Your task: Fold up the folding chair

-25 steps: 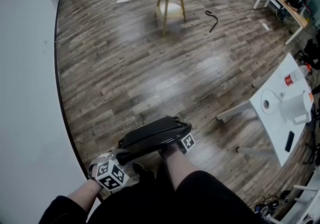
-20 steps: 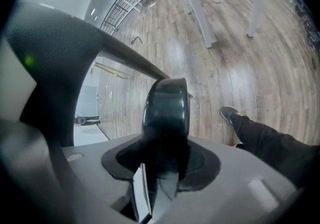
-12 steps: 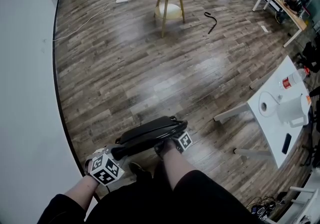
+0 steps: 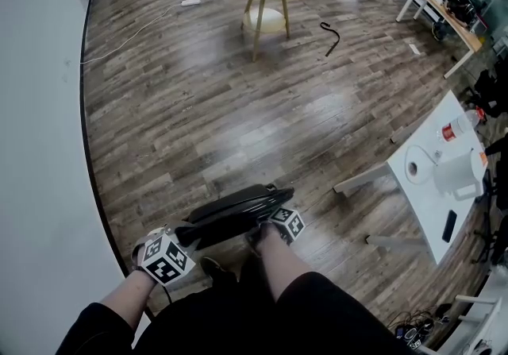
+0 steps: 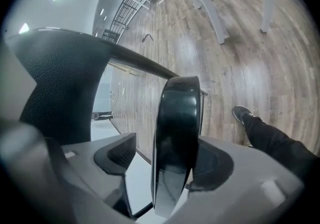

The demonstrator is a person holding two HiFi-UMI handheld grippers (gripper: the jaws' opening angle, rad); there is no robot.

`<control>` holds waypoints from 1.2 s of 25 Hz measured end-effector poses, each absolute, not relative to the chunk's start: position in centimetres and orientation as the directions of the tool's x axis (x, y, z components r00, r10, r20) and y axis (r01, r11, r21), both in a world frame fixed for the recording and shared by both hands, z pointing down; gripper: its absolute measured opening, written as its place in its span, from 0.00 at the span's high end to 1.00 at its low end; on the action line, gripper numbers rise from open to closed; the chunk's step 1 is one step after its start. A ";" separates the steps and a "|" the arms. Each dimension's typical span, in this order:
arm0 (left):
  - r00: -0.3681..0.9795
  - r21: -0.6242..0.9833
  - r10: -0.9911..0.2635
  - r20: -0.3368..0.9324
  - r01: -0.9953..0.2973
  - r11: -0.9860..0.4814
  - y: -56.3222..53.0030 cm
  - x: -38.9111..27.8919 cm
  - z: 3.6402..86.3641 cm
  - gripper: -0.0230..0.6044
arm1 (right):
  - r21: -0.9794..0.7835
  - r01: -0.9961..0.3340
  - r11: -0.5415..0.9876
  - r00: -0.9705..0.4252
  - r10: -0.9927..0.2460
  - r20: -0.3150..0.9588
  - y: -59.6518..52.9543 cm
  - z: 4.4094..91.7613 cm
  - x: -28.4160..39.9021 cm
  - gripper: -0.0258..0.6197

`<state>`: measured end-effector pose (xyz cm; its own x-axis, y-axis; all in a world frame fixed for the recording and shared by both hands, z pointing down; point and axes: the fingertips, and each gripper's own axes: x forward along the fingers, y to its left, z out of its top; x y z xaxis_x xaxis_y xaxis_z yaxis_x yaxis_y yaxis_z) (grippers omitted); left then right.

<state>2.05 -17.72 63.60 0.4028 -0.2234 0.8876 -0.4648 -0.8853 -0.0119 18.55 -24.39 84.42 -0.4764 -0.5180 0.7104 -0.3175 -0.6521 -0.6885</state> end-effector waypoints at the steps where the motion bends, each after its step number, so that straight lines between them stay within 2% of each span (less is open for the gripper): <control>1: 0.403 -0.012 -0.224 0.887 -0.465 -0.885 -17.8 2.0 63.6 0.87 | -0.691 -0.321 -0.648 -0.478 -0.519 0.709 -24.3 84.2 18.5 0.48; 11: 0.407 -0.019 -0.227 0.885 -0.455 -0.890 -18.9 1.9 63.8 0.87 | -0.728 -0.392 -0.562 -0.509 -0.527 0.680 -22.2 81.2 19.4 0.48; 20: 0.413 -0.031 -0.231 0.881 -0.437 -0.899 -19.5 2.2 63.9 0.87 | -0.824 -0.404 -0.398 -0.586 -0.579 0.567 -22.7 73.5 18.5 0.48; 30: 0.414 -0.037 -0.238 0.879 -0.438 -0.898 -19.7 2.1 64.1 0.87 | -0.862 -0.461 -0.211 -0.632 -0.604 0.486 -22.1 66.1 20.6 0.48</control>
<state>2.13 -19.69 64.08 0.4138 -0.2379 0.8787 -0.4379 -0.8983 -0.0369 20.58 -22.12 66.10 -0.6320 -0.6037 0.4858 -0.4612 -0.2107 -0.8619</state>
